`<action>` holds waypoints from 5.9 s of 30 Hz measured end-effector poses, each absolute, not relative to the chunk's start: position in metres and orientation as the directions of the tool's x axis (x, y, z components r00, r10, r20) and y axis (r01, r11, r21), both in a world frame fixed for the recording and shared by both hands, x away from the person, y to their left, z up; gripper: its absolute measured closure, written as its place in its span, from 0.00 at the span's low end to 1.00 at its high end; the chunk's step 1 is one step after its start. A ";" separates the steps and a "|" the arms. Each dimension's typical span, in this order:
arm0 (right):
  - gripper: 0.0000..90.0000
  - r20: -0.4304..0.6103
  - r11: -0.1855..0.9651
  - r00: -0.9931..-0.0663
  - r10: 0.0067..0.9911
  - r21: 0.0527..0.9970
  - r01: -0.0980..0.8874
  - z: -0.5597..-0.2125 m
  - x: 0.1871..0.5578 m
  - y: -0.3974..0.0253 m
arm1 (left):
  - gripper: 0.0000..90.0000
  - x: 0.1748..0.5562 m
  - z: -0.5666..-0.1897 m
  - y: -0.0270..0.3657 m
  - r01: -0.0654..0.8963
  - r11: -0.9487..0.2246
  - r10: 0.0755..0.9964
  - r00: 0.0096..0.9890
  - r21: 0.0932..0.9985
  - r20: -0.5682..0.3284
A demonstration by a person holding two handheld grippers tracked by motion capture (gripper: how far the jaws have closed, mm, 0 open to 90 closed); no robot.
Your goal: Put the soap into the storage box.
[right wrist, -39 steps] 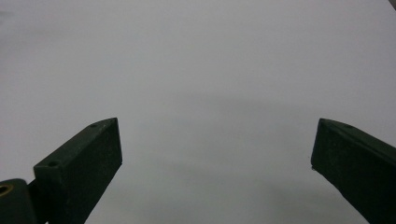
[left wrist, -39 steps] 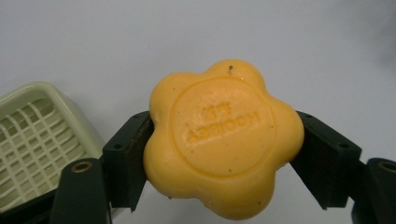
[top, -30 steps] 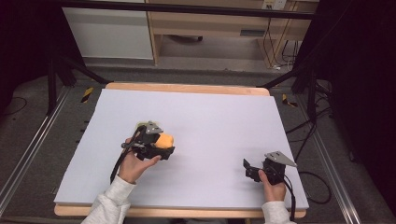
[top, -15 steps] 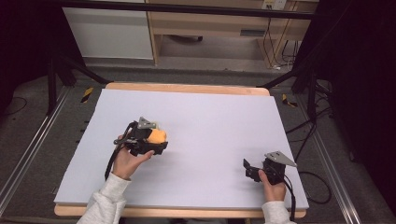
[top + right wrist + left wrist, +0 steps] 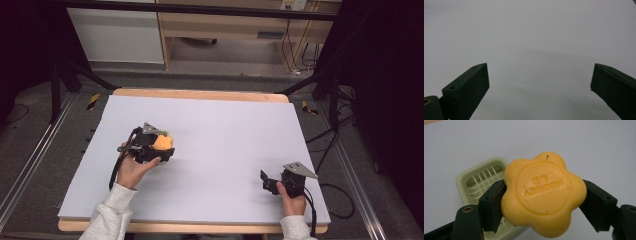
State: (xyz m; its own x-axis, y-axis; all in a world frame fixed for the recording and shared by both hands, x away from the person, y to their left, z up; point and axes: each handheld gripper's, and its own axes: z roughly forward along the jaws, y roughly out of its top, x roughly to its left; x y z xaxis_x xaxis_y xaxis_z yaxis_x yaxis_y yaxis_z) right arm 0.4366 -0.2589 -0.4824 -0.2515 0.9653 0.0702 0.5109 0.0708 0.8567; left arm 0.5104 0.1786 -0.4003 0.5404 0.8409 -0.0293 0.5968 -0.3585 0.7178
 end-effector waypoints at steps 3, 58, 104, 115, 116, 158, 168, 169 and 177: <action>0.03 0.073 0.069 -0.252 0.965 0.857 0.511 -0.482 0.437 -0.259 | 0.29 0.513 -0.401 0.182 0.602 -0.352 0.846 0.533 0.717 -0.032; 0.03 0.071 0.072 -0.253 0.965 0.855 0.513 -0.483 0.438 -0.258 | 0.29 0.553 -0.432 0.202 0.682 -0.339 0.893 0.450 0.648 -0.006; 0.03 0.073 0.072 -0.256 0.964 0.854 0.515 -0.483 0.437 -0.258 | 0.28 0.556 -0.443 0.199 0.699 -0.341 0.896 0.444 0.629 -0.009; 0.03 0.073 0.071 -0.255 0.964 0.854 0.515 -0.483 0.437 -0.258 | 0.24 0.552 -0.435 0.202 0.676 -0.309 0.895 0.445 0.669 -0.036; 0.03 0.073 0.071 -0.255 0.964 0.854 0.516 -0.483 0.437 -0.258 | 0.24 0.551 -0.433 0.202 0.673 -0.308 0.894 0.447 0.672 -0.038; 0.02 0.082 0.047 -0.226 0.971 0.857 0.513 -0.483 0.434 -0.264 | 0.27 0.471 -0.429 0.259 0.515 -0.178 0.909 0.413 0.839 -0.061; 0.02 0.088 0.039 -0.219 0.972 0.856 0.515 -0.482 0.433 -0.266 | 0.26 0.453 -0.449 0.279 0.530 -0.168 0.929 0.368 0.831 -0.047; 0.02 0.089 0.038 -0.219 0.972 0.857 0.515 -0.482 0.433 -0.266 | 0.26 0.452 -0.451 0.281 0.533 -0.167 0.931 0.363 0.830 -0.046; 0.02 0.082 0.043 -0.217 0.973 0.856 0.515 -0.482 0.433 -0.268 | 0.26 0.441 -0.462 0.297 0.553 -0.165 0.941 0.337 0.817 -0.038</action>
State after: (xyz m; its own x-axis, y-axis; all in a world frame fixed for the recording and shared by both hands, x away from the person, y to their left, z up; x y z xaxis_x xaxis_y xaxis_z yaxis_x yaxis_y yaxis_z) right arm 0.4330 -0.2685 -0.4824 -0.2172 0.9727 0.0817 0.5152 0.0431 0.8560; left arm 0.4409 0.2968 -0.4624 0.3367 0.9408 -0.0381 0.5525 -0.1647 0.8171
